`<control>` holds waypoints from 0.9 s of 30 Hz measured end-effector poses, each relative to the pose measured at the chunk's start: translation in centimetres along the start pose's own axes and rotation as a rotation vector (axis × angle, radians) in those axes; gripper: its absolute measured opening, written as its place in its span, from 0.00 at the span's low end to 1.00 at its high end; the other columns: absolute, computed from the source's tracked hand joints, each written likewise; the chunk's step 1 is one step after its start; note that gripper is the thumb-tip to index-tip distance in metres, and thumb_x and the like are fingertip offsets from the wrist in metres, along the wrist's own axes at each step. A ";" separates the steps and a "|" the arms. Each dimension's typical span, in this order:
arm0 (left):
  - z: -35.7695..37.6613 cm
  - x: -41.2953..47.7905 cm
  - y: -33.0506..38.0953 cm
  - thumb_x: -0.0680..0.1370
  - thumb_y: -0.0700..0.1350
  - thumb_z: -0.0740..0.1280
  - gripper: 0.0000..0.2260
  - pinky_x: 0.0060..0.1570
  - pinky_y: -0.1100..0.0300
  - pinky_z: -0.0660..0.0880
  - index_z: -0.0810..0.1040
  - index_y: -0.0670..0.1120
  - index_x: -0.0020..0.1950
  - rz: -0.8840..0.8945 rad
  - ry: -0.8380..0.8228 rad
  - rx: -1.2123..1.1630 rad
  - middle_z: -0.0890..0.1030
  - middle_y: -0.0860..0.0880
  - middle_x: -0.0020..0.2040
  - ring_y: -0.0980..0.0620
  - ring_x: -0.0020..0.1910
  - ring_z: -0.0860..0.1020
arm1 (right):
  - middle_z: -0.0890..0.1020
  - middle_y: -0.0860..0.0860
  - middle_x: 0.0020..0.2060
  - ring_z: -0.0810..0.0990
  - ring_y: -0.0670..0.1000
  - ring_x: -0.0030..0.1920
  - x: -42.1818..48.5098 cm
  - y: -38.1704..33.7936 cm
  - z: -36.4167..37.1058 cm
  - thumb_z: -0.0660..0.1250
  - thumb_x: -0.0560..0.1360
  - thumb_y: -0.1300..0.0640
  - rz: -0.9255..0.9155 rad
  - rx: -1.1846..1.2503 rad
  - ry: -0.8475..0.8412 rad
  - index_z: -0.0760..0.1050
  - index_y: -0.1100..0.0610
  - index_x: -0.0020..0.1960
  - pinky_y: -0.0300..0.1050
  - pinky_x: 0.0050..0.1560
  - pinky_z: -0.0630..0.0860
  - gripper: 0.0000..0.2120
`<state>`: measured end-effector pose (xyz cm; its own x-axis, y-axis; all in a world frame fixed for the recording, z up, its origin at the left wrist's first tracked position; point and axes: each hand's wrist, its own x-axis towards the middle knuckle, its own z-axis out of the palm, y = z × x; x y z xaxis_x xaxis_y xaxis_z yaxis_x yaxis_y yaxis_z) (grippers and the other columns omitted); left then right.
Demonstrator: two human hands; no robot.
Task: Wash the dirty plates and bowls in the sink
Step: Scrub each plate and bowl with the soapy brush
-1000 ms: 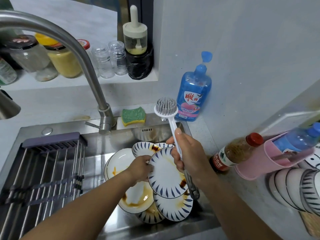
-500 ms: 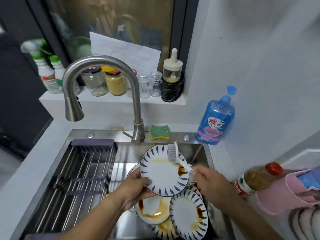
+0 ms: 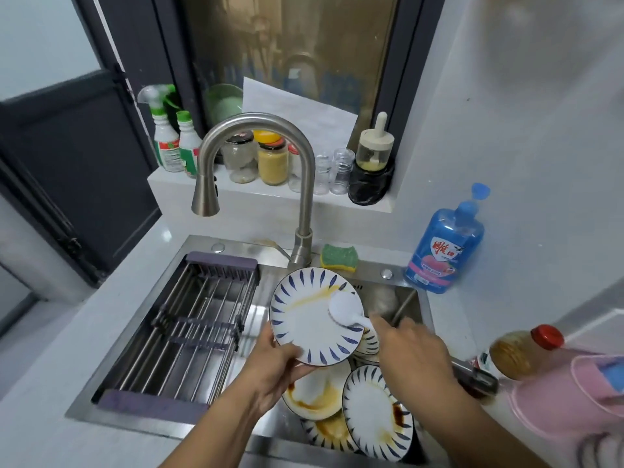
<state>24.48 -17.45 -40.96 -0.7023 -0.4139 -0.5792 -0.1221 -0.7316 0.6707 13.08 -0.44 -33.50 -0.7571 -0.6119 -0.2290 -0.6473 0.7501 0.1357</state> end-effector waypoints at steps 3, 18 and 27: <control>-0.4 -0.7 -0.5 0.76 0.22 0.61 0.28 0.42 0.48 0.84 0.73 0.50 0.67 -0.009 -0.034 0.063 0.80 0.43 0.61 0.38 0.56 0.82 | 0.80 0.54 0.58 0.79 0.56 0.57 0.2 -1.1 -0.3 0.62 0.77 0.62 0.003 0.004 -0.062 0.55 0.48 0.79 0.47 0.46 0.70 0.33; -4.2 -0.8 0.6 0.77 0.23 0.59 0.29 0.44 0.41 0.84 0.73 0.52 0.67 -0.032 -0.085 0.051 0.78 0.43 0.63 0.38 0.53 0.83 | 0.81 0.50 0.50 0.81 0.54 0.48 -3.2 -2.5 0.7 0.52 0.86 0.52 -0.094 0.105 -0.122 0.59 0.38 0.76 0.52 0.48 0.81 0.21; -3.1 -1.1 -0.1 0.77 0.22 0.58 0.30 0.47 0.40 0.83 0.71 0.52 0.70 -0.128 -0.184 0.065 0.78 0.40 0.64 0.35 0.58 0.82 | 0.81 0.53 0.51 0.80 0.57 0.46 0.3 -6.0 -2.1 0.52 0.86 0.53 -0.140 0.129 -0.079 0.62 0.39 0.74 0.50 0.41 0.73 0.19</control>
<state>27.45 -18.60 -41.88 -0.7933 -0.2102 -0.5714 -0.2590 -0.7329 0.6291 16.56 -5.70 -32.33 -0.6478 -0.6949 -0.3122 -0.7253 0.6880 -0.0262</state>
